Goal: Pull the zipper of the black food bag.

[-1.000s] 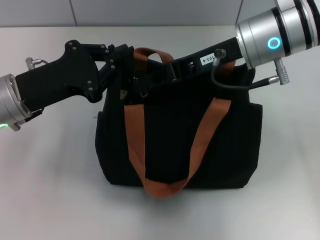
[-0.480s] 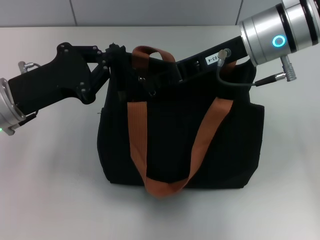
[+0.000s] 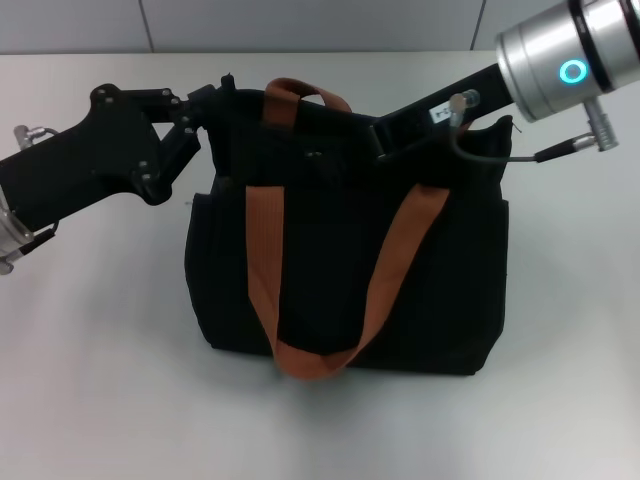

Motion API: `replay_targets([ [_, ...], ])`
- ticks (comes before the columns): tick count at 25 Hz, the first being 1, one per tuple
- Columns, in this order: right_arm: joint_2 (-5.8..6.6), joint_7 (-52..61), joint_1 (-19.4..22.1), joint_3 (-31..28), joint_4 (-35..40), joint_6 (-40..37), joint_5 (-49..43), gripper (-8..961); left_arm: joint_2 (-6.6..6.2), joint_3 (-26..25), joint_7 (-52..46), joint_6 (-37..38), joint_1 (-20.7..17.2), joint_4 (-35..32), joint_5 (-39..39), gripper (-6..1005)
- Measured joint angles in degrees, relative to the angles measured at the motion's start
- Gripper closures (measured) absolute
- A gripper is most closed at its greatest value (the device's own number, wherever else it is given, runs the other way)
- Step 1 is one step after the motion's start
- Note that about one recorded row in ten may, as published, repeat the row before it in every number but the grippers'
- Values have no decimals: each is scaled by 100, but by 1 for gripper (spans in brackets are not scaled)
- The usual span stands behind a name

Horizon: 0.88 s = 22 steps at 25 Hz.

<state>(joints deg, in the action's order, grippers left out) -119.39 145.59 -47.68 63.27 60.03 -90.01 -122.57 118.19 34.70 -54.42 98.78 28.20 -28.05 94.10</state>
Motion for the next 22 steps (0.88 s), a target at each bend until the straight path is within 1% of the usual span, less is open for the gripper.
replay_targets([
  [4,-1,183,93,3,230,-66,-155,954,-8,-7,-18,0,-74,-52,-18,884],
  [5,-1,294,182,4,424,-108,-268,954,-8,-8,-31,1,-98,-73,-19,883],
  [6,-1,294,182,4,424,-108,-268,954,-8,-8,-31,1,-98,-73,-19,883],
  [7,0,397,262,4,614,-139,-393,954,-8,-12,-36,11,-119,-77,-19,882],
  [10,-1,508,373,4,827,-196,-490,954,-9,-23,-38,26,-150,-77,-19,880],
  [22,-6,790,720,-76,1554,-364,-1033,955,-39,-86,-42,98,-246,-82,-89,871],
])
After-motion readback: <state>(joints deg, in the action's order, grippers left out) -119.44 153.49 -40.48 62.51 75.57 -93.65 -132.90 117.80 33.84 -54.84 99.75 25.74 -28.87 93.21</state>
